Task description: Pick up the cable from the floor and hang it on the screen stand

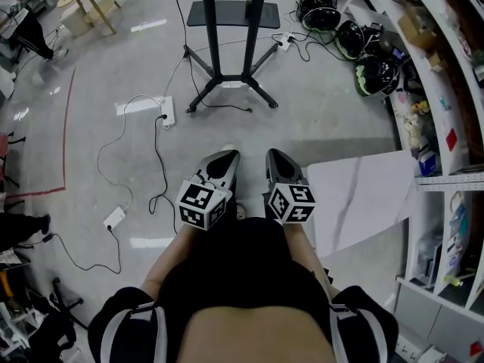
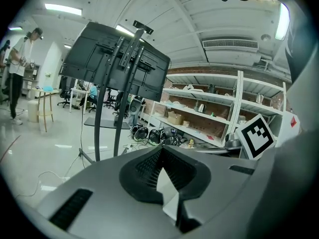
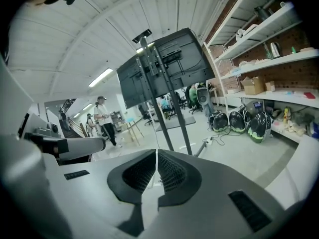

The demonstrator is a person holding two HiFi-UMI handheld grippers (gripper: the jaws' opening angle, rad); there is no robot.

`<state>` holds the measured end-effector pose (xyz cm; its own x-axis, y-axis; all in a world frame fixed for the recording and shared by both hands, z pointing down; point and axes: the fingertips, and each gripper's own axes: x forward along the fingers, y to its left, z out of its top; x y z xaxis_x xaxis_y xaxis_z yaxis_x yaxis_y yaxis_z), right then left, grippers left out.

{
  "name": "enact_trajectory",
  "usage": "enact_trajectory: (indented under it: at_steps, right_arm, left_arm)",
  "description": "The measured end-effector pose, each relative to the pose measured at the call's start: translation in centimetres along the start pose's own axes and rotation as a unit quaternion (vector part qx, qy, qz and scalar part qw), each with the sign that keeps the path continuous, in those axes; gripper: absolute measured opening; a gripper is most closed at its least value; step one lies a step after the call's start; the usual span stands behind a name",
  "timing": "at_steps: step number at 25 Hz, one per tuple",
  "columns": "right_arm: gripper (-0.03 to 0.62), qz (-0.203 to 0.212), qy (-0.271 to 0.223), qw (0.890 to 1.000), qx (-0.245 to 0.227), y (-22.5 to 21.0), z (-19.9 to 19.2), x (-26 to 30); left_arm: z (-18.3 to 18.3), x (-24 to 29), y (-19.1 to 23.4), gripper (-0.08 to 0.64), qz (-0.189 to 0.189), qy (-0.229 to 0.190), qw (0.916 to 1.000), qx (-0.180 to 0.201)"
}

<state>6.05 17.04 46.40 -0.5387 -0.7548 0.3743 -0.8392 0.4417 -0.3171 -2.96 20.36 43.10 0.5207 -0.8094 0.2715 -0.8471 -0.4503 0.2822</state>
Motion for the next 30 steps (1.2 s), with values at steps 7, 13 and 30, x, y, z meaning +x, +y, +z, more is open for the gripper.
enact_trajectory:
  at_steps: [7, 13, 30]
  right_arm:
    - [0.025, -0.002, 0.004, 1.0, -0.001, -1.0, 2.5, 5.0]
    - [0.025, -0.004, 0.004, 1.0, -0.006, -1.5, 5.8, 9.6]
    - [0.025, -0.015, -0.004, 1.0, -0.005, -3.1, 13.3, 22.0]
  left_arm:
    - [2.6, 3.4, 4.3, 0.005, 0.008, -0.005, 0.9999, -0.011]
    - [5.3, 6.3, 8.7, 0.005, 0.017, -0.005, 0.9996, -0.021]
    - [11.3, 15.8, 18.3, 0.005, -0.013, 0.001, 0.9998, -0.012]
